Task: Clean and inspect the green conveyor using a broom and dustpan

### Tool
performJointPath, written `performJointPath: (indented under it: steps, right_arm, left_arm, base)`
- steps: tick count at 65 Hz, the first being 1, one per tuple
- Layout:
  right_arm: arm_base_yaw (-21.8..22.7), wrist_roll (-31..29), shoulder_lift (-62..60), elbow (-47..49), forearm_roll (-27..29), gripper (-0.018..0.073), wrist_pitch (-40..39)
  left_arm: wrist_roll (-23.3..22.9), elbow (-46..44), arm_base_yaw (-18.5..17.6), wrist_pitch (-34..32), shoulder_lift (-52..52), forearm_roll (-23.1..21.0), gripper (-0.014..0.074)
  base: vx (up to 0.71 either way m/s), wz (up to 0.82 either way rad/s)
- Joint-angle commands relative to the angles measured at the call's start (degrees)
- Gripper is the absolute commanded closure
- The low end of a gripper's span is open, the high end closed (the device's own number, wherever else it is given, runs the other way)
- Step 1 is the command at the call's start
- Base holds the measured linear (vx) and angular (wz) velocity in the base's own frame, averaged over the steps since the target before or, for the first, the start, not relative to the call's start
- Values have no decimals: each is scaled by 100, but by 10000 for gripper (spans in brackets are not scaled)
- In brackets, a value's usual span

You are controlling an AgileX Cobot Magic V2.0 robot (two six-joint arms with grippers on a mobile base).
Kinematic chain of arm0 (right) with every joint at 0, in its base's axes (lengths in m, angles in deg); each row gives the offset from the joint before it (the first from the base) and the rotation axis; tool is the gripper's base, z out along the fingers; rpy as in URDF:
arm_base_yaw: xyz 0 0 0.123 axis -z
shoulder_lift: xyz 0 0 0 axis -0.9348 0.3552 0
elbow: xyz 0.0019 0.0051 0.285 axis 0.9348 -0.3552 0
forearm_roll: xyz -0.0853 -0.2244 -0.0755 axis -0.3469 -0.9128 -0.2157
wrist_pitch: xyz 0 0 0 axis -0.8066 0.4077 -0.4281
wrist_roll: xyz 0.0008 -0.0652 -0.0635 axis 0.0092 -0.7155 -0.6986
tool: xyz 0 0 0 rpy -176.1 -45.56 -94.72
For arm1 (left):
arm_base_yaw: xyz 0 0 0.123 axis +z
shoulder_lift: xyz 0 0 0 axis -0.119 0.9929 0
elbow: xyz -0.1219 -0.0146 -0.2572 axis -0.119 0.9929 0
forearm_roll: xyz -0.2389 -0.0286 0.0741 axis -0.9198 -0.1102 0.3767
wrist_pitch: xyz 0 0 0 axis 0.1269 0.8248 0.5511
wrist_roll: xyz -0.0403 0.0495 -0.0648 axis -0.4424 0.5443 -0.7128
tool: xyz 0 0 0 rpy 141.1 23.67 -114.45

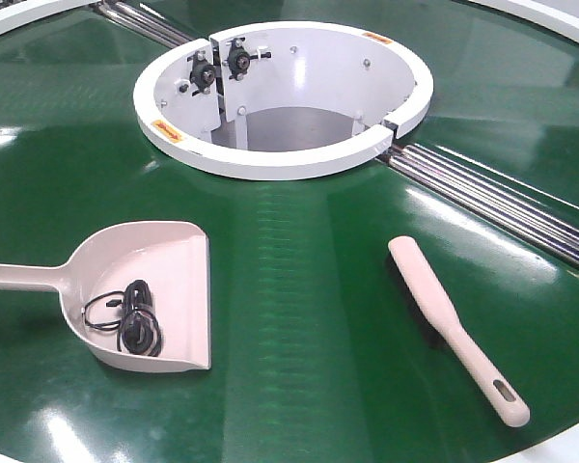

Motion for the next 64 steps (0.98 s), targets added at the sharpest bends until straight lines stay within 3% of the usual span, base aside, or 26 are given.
performJointPath:
  steps: [1, 64]
  right_arm:
    - [53, -20, -63, -20, -18, 568, -411]
    - [51, -20, -63, -20, -18, 568, -392]
  left_arm:
    - [0, 55, 20, -445, -78, -17, 603]
    - [0, 55, 20, -445, -78, -17, 603]
  base:
    - [0, 0]
    - [0, 0]
